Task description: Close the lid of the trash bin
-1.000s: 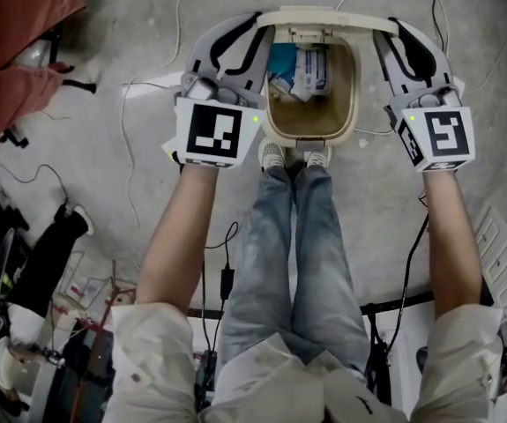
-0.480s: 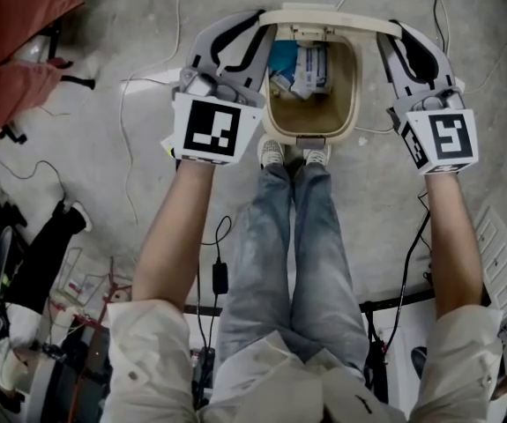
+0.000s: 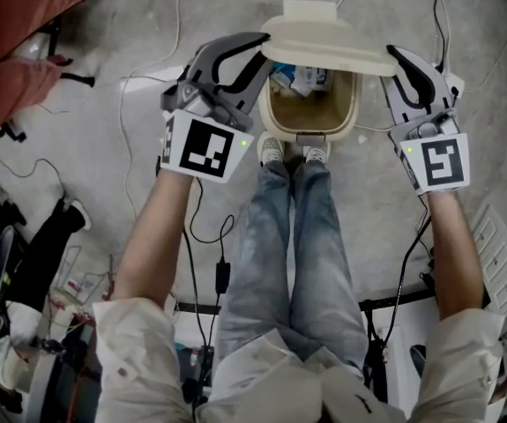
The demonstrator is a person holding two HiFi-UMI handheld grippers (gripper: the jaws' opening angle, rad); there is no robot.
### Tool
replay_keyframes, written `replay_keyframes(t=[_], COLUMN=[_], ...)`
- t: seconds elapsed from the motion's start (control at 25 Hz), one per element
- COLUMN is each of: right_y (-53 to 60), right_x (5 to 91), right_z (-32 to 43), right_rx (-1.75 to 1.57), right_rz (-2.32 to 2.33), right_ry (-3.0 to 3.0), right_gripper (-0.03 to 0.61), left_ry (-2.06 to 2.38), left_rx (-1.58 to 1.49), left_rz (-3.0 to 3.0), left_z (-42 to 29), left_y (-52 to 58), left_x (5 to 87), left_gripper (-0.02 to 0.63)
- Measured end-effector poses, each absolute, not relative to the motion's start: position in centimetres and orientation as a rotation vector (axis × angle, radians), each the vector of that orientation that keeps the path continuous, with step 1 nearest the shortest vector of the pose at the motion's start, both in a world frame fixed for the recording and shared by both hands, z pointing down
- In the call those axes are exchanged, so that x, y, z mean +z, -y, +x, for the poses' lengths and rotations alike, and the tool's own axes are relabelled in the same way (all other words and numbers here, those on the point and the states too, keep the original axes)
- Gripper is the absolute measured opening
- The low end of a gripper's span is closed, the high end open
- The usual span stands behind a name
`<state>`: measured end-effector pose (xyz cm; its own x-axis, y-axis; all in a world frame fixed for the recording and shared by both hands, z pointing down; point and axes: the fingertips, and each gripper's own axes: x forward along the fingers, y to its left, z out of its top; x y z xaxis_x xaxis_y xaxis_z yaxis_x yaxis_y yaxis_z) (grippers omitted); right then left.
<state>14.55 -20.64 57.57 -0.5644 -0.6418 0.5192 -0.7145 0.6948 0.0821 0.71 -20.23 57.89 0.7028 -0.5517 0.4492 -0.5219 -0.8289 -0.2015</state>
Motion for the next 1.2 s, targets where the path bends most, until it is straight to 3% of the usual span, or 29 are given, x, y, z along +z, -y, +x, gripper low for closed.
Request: replay_keyframes(t=[0.24,0.8,1.2], right_y=[17.3,10.7,8.2], right_x=[58.7,63.7,66.1], right_z=[13.9,13.9,13.5], right_rx=[0.046,-0.023,-0.005], right_rz=[0.865,0.483,0.280], right_ry=[2.347,2.199,2.142], right_gripper=[0.085,0.202,0.286], left_ry=[-0.586,-0.106,0.077], left_rx=[-0.936,-1.122,-1.176], left_rz=[-2.747,-2.757,-2.798], left_z=[0.9,1.3,1.0], left_y=[16.0,9.4,7.3], left_x=[59.5,64.2,66.1], left_gripper=[0.075,0.169,0.199])
